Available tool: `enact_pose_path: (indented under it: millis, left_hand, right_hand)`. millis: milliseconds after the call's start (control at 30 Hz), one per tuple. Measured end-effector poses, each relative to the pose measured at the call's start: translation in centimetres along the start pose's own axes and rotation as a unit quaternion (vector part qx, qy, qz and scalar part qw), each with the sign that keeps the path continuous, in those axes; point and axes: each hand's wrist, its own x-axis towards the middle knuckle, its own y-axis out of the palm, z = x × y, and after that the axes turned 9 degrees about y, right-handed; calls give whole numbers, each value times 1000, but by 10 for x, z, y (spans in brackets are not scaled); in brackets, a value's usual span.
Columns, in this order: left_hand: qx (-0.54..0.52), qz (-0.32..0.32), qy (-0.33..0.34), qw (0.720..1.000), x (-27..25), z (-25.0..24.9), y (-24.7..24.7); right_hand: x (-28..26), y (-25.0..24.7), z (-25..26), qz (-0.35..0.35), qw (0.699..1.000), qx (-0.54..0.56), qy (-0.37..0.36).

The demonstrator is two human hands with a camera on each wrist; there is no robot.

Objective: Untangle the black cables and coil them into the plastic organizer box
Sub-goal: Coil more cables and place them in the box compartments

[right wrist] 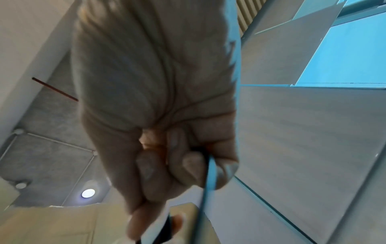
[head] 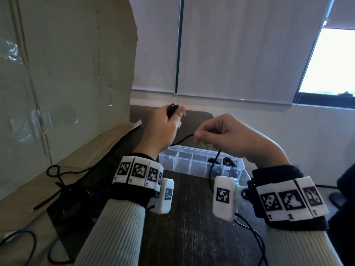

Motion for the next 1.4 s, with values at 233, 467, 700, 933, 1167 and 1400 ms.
enact_pose_path:
  millis: [233, 467, 700, 933, 1167, 1400]
  left_hand:
    - [14, 151, -33, 988, -7, -12, 9]
    - [-126, 260, -44, 956, -8, -14, 15]
    - [-260, 66, -63, 961, -3, -14, 5]
    - [-417, -114, -113, 894, 6, -17, -6]
    - [-364, -174, -86, 911, 9, -24, -11]
    - [-37, -40, 14, 998, 0, 2, -9]
  right_hand:
    - [11, -1, -11, -123, 991, 40, -34]
    - [11, 2, -17, -143, 979, 148, 5]
    - [12, -1, -20, -146, 974, 165, 50]
    - [13, 1, -27, -142, 983, 113, 26]
    - [9, 14, -20, 104, 991, -34, 81]
    - [-12, -9, 3, 74, 997, 15, 4]
